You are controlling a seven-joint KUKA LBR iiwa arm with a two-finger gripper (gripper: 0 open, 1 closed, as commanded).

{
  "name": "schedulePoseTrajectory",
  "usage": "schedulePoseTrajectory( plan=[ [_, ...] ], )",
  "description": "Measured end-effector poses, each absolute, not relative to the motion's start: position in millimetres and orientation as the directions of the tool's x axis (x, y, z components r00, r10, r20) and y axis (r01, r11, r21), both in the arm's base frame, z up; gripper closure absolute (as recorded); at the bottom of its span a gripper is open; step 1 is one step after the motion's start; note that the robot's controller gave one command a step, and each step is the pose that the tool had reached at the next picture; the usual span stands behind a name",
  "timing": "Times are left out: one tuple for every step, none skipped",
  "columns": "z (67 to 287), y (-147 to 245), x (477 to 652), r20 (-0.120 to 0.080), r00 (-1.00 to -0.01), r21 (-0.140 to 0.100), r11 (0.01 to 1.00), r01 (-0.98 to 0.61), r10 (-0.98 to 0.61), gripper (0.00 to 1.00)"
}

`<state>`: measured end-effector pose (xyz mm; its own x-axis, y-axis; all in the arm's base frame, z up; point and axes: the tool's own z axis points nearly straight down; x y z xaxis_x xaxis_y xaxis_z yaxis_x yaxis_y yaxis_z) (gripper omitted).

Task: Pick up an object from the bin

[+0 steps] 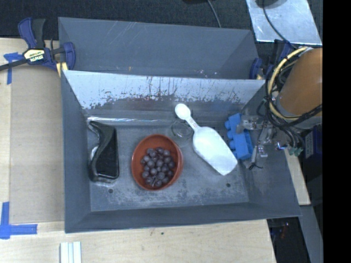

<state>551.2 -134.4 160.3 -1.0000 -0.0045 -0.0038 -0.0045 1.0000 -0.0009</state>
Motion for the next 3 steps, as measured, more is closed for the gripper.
schedulePoseTrajectory(
  plan=[
    [160,-134,551.3,-0.004,-1.000,-0.001,1.000,-0.005,-0.005,0.00],
    [98,-140,576.5,-0.001,-0.993,0.000,0.993,-0.115,-0.115,0.00],
    [109,-126,580.2,-0.011,-1.000,-0.002,1.000,0.024,0.024,0.00]
  ],
)
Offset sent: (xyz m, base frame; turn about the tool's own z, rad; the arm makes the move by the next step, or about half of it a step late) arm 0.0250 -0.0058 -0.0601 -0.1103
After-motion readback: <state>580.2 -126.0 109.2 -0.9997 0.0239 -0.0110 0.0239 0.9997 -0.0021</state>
